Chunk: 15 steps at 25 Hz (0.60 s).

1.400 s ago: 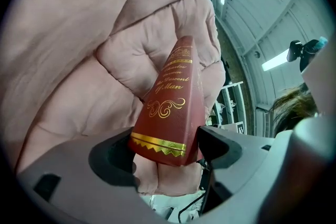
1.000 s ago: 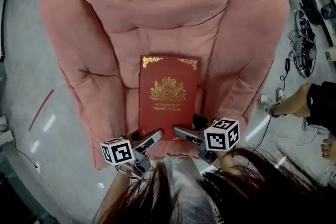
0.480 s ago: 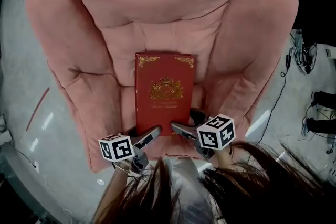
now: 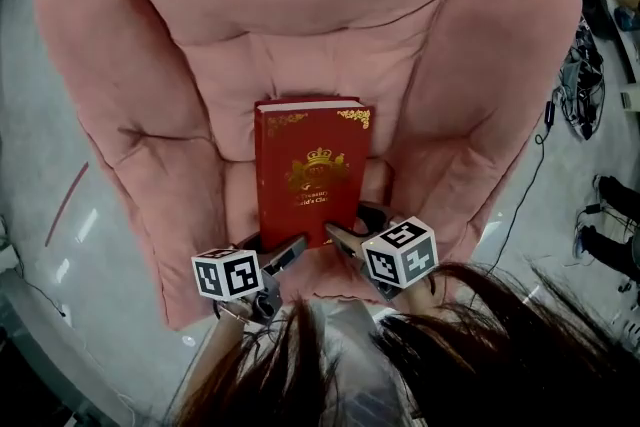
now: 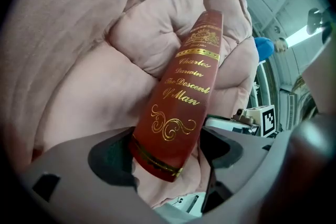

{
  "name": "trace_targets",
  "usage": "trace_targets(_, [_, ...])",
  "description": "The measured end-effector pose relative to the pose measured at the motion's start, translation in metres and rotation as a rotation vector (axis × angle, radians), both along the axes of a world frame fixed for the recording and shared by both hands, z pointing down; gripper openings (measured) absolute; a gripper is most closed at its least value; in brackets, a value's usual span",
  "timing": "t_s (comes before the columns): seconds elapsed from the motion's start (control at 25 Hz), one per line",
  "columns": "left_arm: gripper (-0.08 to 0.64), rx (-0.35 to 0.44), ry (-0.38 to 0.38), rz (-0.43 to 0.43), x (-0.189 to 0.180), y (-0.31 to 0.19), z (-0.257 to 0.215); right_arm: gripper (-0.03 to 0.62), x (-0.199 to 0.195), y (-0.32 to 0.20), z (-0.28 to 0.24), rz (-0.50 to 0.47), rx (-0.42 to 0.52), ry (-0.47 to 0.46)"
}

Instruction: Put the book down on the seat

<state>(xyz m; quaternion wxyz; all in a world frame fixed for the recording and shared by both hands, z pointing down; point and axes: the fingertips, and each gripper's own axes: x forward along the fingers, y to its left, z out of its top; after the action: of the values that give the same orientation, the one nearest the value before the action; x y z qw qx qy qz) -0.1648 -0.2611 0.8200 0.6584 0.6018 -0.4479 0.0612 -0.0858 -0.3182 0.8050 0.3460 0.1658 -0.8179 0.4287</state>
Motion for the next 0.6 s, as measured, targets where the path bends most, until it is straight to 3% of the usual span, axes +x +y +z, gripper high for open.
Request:
trace_targets(0.28, [0.379, -0.03, -0.032, 0.006, 0.0, -0.001, 0.014, 0.264, 0.0, -0.001, 0.014, -0.001, -0.014, 0.021])
trace_targets(0.6, [0.399, -0.072, -0.139, 0.003, -0.005, -0.001, 0.025, 0.262, 0.001, -0.004, 0.024, -0.002, -0.016, 0.059])
